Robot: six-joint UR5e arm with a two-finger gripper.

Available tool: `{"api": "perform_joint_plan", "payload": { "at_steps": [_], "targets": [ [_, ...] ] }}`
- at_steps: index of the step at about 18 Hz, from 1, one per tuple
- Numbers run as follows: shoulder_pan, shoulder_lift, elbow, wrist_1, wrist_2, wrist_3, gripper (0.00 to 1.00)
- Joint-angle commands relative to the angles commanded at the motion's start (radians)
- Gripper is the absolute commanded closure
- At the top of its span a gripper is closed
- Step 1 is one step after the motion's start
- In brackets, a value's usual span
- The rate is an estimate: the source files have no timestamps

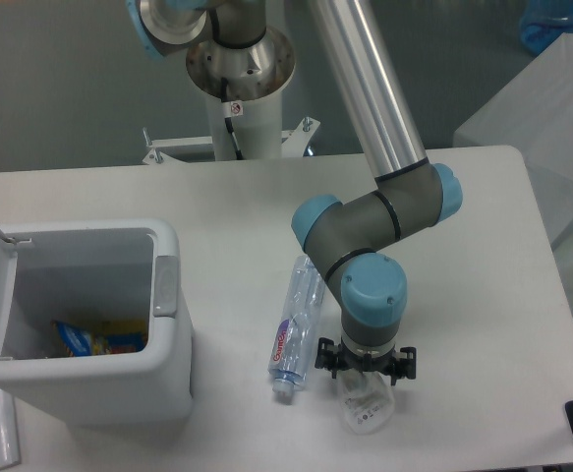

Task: Place the trash in the trash can
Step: 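Lower the gripper and close it on the clear wrapper, then lift the wrapper and carry it over the trash bin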

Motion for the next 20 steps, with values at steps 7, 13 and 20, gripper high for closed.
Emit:
{"api": "perform_joint_plan", "payload": {
  "at_steps": [7, 13, 20],
  "targets": [
    [-0.012, 0.014, 0.015, -0.002, 0.003, 0.002, 1.0],
    [-0.003, 0.064, 0.054, 0.002, -0.076, -0.015, 1.0],
    [-0.003, 0.23, 0.054, 0.002, -0.323, -0.092, 1.0]
  ]
}}
